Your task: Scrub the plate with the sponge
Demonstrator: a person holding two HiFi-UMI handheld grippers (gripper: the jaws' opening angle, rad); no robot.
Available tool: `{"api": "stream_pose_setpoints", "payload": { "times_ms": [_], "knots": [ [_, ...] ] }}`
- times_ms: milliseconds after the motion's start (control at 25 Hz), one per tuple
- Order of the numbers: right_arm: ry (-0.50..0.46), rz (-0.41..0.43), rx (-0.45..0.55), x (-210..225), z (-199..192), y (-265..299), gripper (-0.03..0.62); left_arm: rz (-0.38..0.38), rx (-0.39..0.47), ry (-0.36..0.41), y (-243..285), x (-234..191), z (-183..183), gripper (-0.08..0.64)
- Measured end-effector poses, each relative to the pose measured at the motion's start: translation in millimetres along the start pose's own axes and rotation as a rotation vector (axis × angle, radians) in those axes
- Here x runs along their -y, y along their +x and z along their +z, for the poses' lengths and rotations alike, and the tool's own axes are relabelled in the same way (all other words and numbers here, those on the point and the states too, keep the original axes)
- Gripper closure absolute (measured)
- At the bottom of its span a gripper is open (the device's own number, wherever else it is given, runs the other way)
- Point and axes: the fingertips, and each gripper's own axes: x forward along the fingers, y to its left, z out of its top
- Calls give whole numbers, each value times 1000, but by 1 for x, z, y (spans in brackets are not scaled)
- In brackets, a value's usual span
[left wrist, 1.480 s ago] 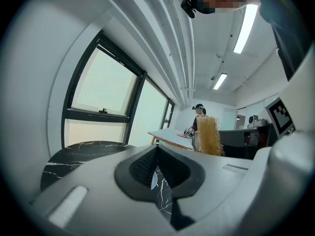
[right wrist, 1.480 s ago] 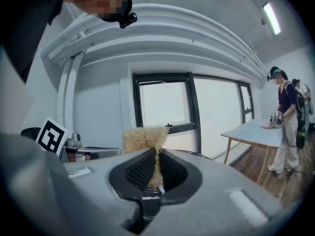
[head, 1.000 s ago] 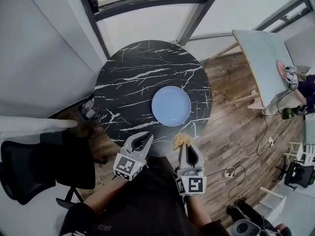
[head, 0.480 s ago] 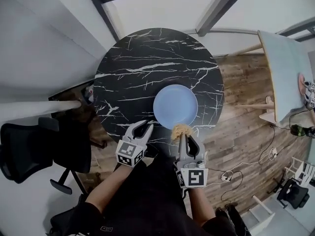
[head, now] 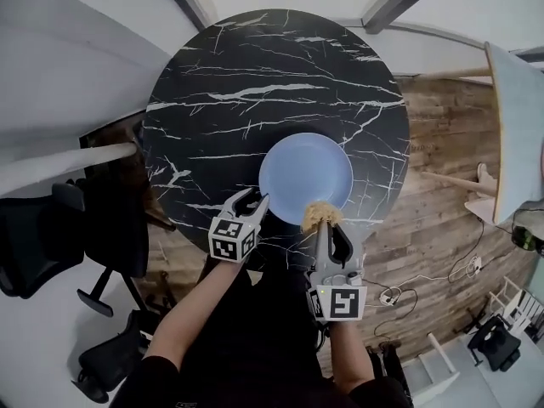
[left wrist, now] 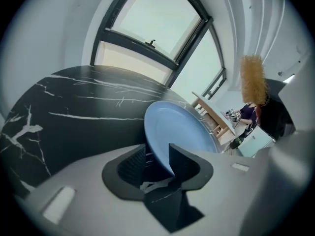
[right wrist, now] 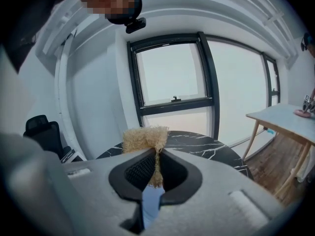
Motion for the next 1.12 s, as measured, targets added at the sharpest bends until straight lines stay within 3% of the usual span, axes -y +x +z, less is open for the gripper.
{"api": "stream_pose_setpoints", "payload": {
  "times_ms": [360,520,1120],
  "knots": [
    [-16,22,-47,5,-29,12,571,-37,-54,-54,35,1,-9,393],
    [-11,19,-52,5,-30,14,571,-23,-52,-71,38,-3,-9,439],
    [-147,113,-161,-36,-65,34,571,22,-90,-163,-3,-32,-40,510]
  ]
}}
